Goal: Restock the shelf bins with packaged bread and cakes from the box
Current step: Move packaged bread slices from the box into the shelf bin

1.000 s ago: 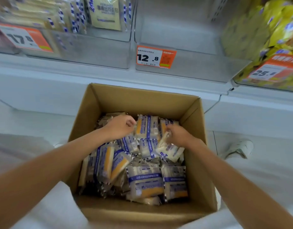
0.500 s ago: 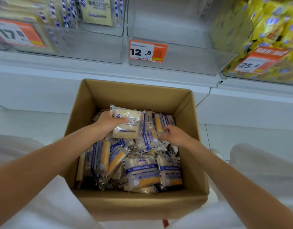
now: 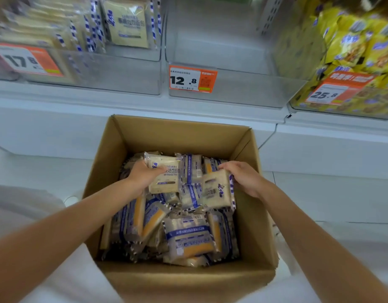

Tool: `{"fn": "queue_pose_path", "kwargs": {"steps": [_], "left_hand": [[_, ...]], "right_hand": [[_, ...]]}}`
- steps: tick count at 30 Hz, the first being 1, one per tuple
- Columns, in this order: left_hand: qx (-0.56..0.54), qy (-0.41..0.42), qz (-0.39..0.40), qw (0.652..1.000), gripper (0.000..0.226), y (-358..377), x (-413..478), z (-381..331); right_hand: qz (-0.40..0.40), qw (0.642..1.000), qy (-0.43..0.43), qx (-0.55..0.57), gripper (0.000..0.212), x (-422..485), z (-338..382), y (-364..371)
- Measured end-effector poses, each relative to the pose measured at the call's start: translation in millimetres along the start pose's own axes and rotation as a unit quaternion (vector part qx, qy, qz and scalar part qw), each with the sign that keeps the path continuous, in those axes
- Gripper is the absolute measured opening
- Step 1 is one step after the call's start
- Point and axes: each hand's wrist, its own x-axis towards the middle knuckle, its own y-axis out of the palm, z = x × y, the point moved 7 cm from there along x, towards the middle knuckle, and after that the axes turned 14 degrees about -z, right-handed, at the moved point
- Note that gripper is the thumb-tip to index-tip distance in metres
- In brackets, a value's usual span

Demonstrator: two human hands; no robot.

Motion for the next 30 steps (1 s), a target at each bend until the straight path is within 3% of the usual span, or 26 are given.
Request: {"fn": "queue_pose_path", "kwargs": {"steps": [2,4,7,10,12,15,18,20,23,24,26,28,30], "left_hand": [[0.007,0.004,-0.012,1.000,0.057,-1.8,-4.3,-6.1],[-0.013,-0.022,0.035,0.999,0.062,1.8,-9.7,-12.0],[-0.077,-0.077,0.165,0.980,0.061,13.9,-26.3,-23.9],[-0.110,-0.084,0.175,0.975,0.044,17.7,-31.5,-32.1],[-0.124,-0.070,0.129,0.981,0.034,13.5,-27.5,-35.8],[-0.143,-0.059,0.094,0.983,0.029,4.9,-19.9,-39.4],[-0.140,-0.049,0.106,0.983,0.064,-3.0,-11.8,-42.6],[-0.118,-0.009,0.120,0.986,0.076,-7.4,-12.1,-50.1],[-0.036,0.042,0.186,0.981,0.069,0.3,-32.3,-61.1],[-0.012,0.051,0.210,0.976,0.062,6.0,-38.6,-62.4],[-0.019,0.056,0.219,0.974,0.040,15.3,-46.3,-68.7],[-0.105,0.015,0.200,0.974,0.029,18.9,-48.9,-74.2],[-0.178,-0.008,0.192,0.965,0.031,20.0,-50.8,-82.3]], "right_hand": [[0.023,0.989,0.016,0.142,0.033,-3.0,20.2,6.2],[0.046,0.970,0.037,0.236,0.034,-5.1,34.4,18.0],[0.051,0.953,0.057,0.292,0.029,-8.3,44.5,38.6],[0.060,0.941,0.074,0.326,0.029,-8.0,50.9,47.6],[0.100,0.952,0.049,0.285,0.037,-7.3,57.3,47.5],[0.102,0.993,-0.005,0.063,0.066,0.6,50.9,43.9],[0.028,0.996,-0.071,-0.047,0.066,7.3,57.1,34.0],[0.011,0.982,-0.164,-0.091,0.059,6.3,73.9,31.1],[0.051,0.940,-0.310,-0.131,0.058,-14.3,105.0,44.8],[0.038,0.923,-0.352,-0.150,0.058,-21.5,112.9,49.5],[-0.073,0.891,-0.414,-0.169,0.062,-28.4,121.6,48.8],[-0.203,0.891,-0.373,-0.162,0.065,-20.8,109.3,35.4],[-0.196,0.935,-0.276,-0.109,0.074,-8.5,88.1,29.4]]}}
